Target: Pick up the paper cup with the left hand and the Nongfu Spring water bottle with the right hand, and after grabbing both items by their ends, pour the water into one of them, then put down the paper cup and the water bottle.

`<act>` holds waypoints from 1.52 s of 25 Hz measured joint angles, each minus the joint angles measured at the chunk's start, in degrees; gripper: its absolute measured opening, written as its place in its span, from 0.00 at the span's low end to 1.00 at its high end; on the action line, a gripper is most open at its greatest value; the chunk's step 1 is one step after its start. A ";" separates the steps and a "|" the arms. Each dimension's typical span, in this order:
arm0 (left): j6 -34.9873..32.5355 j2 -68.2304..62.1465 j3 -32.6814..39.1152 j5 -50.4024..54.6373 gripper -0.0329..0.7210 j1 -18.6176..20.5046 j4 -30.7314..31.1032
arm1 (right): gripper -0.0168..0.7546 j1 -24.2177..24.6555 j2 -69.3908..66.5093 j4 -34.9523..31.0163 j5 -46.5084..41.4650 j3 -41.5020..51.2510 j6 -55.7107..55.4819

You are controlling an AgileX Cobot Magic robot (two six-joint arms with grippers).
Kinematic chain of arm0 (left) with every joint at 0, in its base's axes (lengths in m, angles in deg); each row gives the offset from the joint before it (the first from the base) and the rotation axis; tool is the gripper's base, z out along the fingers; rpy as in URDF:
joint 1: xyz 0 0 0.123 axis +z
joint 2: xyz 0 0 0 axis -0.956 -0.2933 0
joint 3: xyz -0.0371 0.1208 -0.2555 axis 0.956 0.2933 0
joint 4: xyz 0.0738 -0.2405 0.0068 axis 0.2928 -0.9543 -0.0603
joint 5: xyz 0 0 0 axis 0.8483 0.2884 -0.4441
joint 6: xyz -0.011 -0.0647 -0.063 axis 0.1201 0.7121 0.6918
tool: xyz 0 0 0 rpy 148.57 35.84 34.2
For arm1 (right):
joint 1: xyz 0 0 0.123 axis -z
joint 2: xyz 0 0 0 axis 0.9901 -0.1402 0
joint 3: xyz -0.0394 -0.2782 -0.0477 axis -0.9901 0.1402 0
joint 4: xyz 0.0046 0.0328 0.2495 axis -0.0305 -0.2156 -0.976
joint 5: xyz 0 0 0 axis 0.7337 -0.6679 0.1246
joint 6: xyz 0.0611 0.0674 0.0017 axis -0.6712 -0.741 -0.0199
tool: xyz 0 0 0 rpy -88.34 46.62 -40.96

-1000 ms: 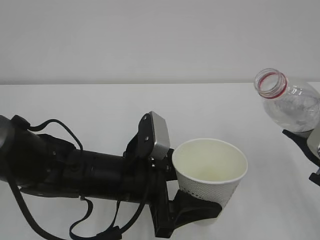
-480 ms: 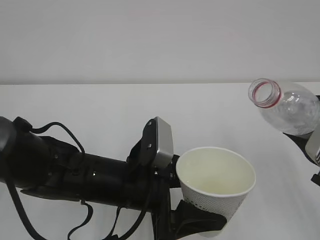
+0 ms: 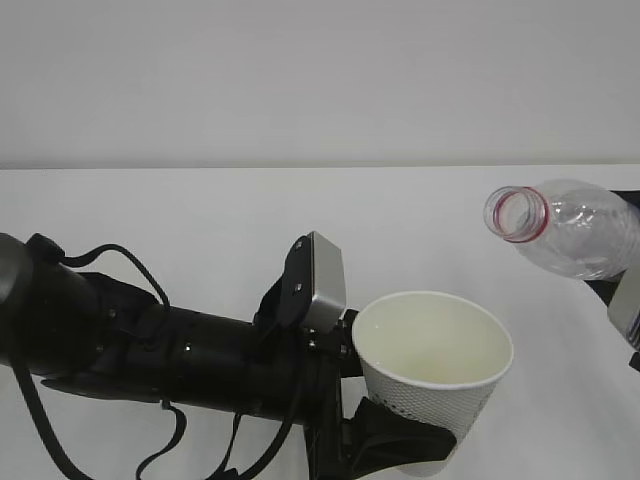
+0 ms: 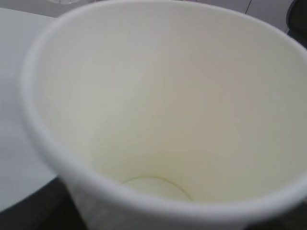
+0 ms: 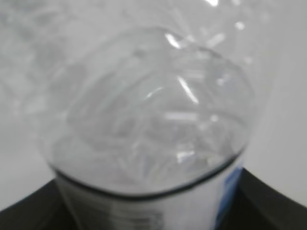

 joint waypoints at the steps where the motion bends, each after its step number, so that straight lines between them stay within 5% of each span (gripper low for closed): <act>1: 0.12 0.00 0.00 0.00 0.77 0.00 0.00 | 0.67 0.00 0.00 0.00 0.00 0.00 0.14; 38: 0.34 0.00 0.00 -0.03 0.74 0.00 0.00 | 0.67 0.00 0.00 -5.13 7.41 0.00 15.91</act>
